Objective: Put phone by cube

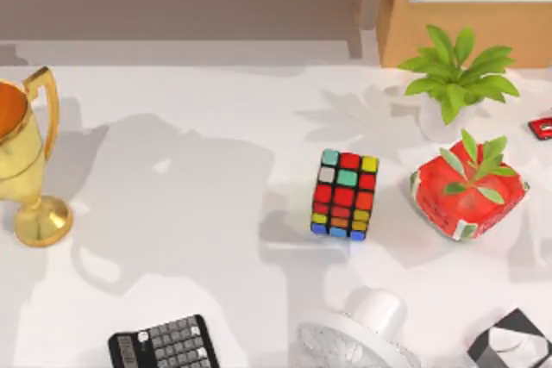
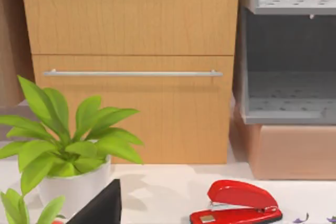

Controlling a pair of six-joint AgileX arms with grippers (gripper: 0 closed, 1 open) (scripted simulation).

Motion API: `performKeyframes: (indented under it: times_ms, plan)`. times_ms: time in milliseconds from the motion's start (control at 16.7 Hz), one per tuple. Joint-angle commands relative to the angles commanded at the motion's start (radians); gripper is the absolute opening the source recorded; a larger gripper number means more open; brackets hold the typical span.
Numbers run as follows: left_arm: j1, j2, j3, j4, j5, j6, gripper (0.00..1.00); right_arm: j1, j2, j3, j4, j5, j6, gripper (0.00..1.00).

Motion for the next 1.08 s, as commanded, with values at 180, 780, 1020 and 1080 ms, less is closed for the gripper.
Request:
performKeyframes:
  times_ms: [180, 780, 1020, 1080]
  plan:
    - [-0.109, 0.049, 0.037, -0.023, 0.022, -0.091, 0.0, 0.0, 0.0, 0.0, 0.0, 0.0, 0.0, 1.0]
    - [-0.638, 0.205, 0.088, -0.114, 0.055, -0.231, 0.0, 0.0, 0.0, 0.0, 0.0, 0.0, 0.0, 1.0]
    - [-0.791, 0.252, 0.044, -0.222, 0.048, -0.232, 0.0, 0.0, 0.0, 0.0, 0.0, 0.0, 0.0, 1.0]
    - [-0.811, 0.266, 0.033, -0.241, 0.046, -0.232, 0.0, 0.0, 0.0, 0.0, 0.0, 0.0, 0.0, 1.0]
